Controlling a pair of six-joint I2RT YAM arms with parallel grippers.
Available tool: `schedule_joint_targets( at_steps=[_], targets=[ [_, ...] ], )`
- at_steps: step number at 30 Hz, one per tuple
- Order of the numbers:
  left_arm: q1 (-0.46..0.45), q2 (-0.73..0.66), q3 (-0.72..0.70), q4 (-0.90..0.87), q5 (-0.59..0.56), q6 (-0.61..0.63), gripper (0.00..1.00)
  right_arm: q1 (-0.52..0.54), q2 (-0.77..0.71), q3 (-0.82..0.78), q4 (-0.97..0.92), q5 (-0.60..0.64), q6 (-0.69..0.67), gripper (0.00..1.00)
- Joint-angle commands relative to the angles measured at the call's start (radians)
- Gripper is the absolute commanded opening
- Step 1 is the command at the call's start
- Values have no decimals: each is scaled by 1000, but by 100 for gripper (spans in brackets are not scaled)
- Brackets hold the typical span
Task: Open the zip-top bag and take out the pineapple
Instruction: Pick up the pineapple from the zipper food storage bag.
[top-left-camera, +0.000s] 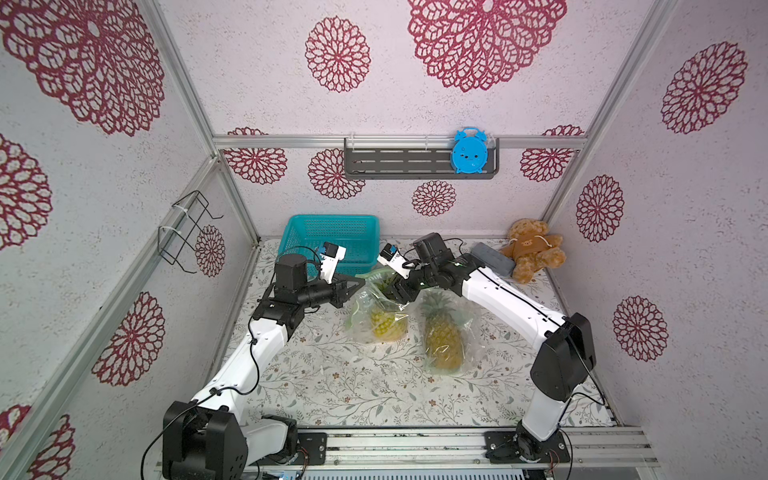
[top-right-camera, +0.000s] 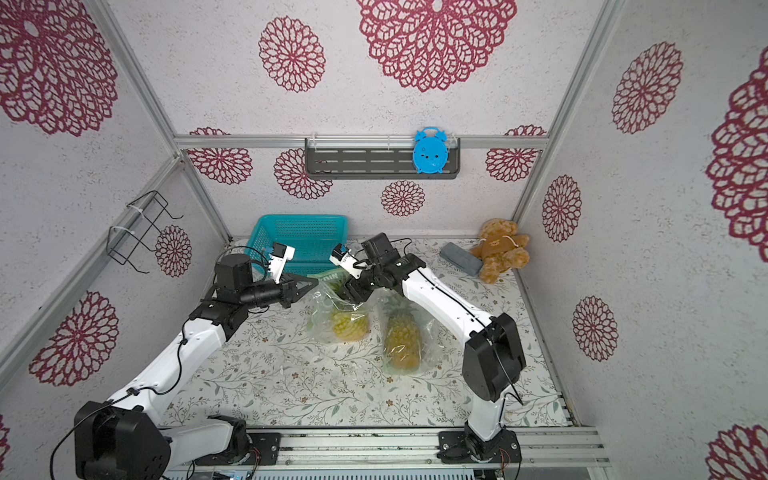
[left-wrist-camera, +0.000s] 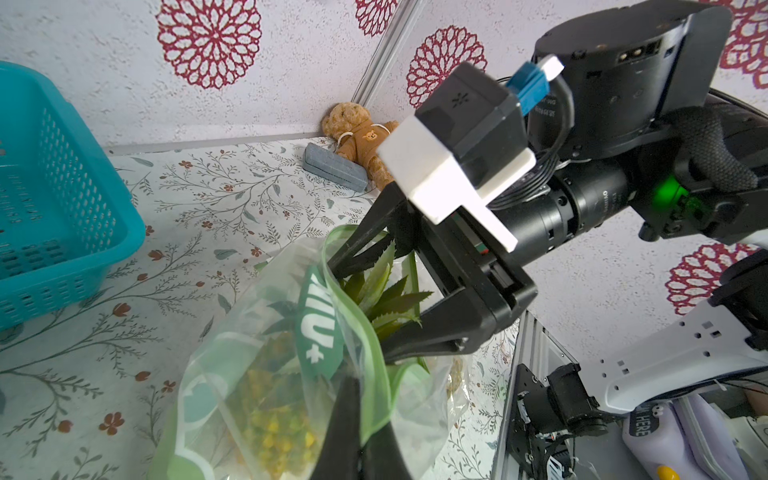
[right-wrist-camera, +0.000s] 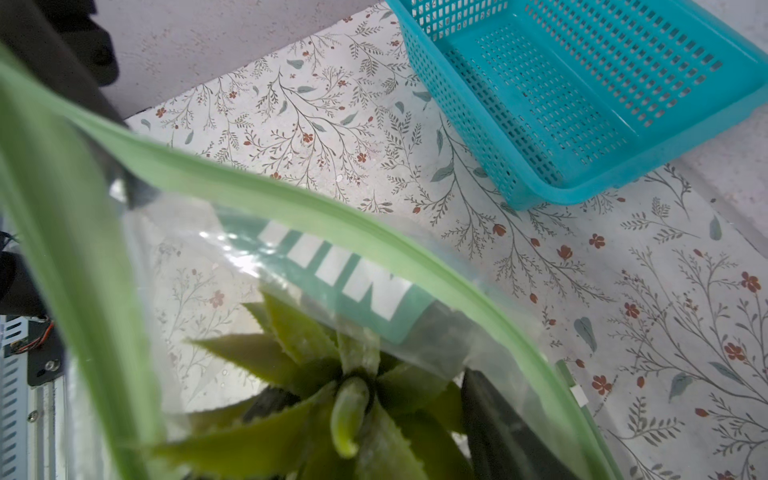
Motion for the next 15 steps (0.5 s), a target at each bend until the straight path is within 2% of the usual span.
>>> schedule_joint_targets(
  at_steps=[1,3,6,8,10,12,14,15],
  targets=[
    [-4,-4,19,-3,-7,15,0,13,28,12,-69,48,-23,62],
    [-4,-5,19,-3,-10,15,0,16,34,13,-79,50,-27,54],
    [-4,-12,19,-4,-11,11,0,18,36,23,-86,45,-23,31],
    [-3,-24,19,-2,-17,3,3,18,24,21,-72,36,-17,19],
    [0,-42,18,-1,-35,-7,17,18,2,13,-43,34,-2,14],
    [2,-67,11,7,-51,-19,21,16,-22,-4,-1,33,19,10],
    [14,-102,-3,26,-72,-45,37,13,-54,-29,58,27,47,7],
    [22,-120,-11,38,-88,-63,41,12,-69,-43,86,23,63,5]
  ],
)
